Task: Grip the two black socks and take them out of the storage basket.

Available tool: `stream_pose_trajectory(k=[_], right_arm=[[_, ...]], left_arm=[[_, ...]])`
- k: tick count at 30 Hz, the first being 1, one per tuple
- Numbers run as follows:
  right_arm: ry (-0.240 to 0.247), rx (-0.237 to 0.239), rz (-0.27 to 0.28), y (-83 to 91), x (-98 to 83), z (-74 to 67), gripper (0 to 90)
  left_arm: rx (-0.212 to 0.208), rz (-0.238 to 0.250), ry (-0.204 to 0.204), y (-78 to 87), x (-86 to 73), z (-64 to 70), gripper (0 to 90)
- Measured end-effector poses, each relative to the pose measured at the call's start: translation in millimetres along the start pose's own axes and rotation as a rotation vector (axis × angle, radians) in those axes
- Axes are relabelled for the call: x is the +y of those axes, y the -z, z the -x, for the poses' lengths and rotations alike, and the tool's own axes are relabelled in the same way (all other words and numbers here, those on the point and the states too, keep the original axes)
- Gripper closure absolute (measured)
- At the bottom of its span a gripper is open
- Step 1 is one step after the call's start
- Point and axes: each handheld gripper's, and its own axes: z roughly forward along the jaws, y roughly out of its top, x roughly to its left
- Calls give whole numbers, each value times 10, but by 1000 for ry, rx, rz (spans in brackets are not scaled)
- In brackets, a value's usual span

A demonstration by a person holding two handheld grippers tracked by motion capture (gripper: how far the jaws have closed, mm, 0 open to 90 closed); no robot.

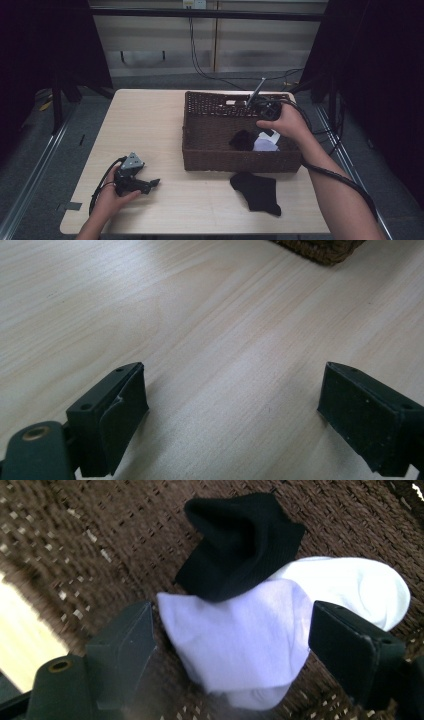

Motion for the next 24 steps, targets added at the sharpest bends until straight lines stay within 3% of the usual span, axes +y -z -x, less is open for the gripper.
stream_pose_trajectory(k=[11,18,22,24], right_arm=[[-46,-15,-1,-224,121,53,171],[-37,-8,-8,-450,237,43,181],[-28,-12,4,-533,279,45,219],[-36,-8,12,-612,314,67,296]], left_arm=[[-5,-1,2,-1,0,3,109],[-5,-1,2,-1,0,3,109],[-5,-2,2,-1,-1,3,109],[-4,-2,1,-1,0,2,109]])
